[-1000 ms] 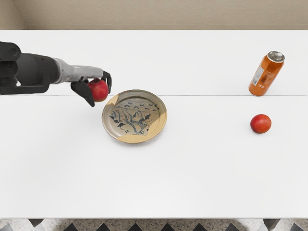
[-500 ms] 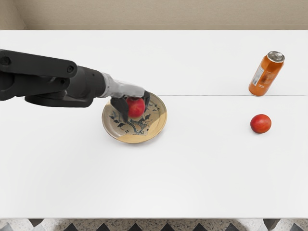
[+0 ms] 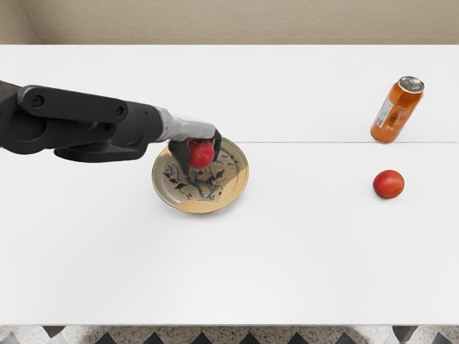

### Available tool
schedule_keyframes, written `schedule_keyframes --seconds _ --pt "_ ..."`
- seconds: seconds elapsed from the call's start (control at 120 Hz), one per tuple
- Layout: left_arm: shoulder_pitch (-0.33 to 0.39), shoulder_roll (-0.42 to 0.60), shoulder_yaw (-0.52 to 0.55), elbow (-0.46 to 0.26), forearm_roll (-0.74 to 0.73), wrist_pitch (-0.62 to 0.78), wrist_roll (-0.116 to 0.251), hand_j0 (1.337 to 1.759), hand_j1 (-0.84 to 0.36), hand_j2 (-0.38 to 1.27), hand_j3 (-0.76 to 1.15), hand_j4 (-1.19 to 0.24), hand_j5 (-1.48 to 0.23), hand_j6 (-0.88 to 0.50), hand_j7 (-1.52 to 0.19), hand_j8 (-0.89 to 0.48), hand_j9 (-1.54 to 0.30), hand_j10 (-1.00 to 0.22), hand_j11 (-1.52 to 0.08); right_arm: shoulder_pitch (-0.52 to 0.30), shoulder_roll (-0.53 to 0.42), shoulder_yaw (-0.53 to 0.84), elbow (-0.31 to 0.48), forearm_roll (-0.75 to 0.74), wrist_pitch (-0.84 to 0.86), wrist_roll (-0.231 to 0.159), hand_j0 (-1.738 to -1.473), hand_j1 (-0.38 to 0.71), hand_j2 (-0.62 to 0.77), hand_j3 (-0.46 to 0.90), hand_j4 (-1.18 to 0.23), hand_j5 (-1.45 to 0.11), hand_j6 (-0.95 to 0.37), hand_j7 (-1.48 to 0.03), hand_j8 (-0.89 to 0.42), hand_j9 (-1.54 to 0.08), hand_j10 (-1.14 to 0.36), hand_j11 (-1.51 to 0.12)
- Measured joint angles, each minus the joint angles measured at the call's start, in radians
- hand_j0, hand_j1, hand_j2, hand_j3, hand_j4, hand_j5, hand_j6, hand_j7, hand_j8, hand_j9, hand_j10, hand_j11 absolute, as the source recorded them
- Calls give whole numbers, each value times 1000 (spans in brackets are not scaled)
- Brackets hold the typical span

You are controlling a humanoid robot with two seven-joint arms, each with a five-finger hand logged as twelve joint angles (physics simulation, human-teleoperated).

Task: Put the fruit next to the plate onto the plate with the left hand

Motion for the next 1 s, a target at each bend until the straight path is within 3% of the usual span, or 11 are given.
schedule_keyframes --seconds 0.133,0.275,0.458,0.717,0.9,1.0 --pt "0 0 0 3 -25 -4 0 1652 -188 181 0 -330 -659 -267 -626 -330 -622 -456 -627 0 0 0 0 0 0 0 -1658 -310 -7 0 -33 -43 -33 -43 -33 -43 -33 -43" --pt "0 20 -1 3 -73 -9 -2 1655 -70 116 0 -291 -493 -259 -476 -291 -474 -353 -477 0 0 0 0 0 0 0 -1658 -310 -7 0 -33 -43 -33 -43 -33 -43 -33 -43" --pt "33 264 -95 -3 -211 -75 -9 1657 0 78 0 -268 -395 -255 -388 -268 -387 -293 -388 0 0 0 0 0 0 0 -1658 -310 -7 0 -33 -43 -33 -43 -33 -43 -33 -43" --pt "220 553 -378 -7 -380 -357 -19 1658 35 59 0 -257 -346 -253 -344 -257 -344 -264 -344 0 0 0 0 0 0 0 -1658 -310 -7 0 -33 -43 -33 -43 -33 -43 -33 -43" --pt "454 628 -563 1 -471 -500 -21 1658 44 55 0 -254 -334 -253 -333 -254 -333 -257 -333 0 0 0 0 0 0 0 -1658 -310 -7 0 -33 -43 -33 -43 -33 -43 -33 -43" --pt "511 663 -644 37 -561 -572 -21 1658 47 54 0 -253 -330 -252 -330 -253 -330 -254 -330 0 0 0 0 0 0 0 -1658 -310 -7 0 -33 -43 -33 -43 -33 -43 -33 -43"
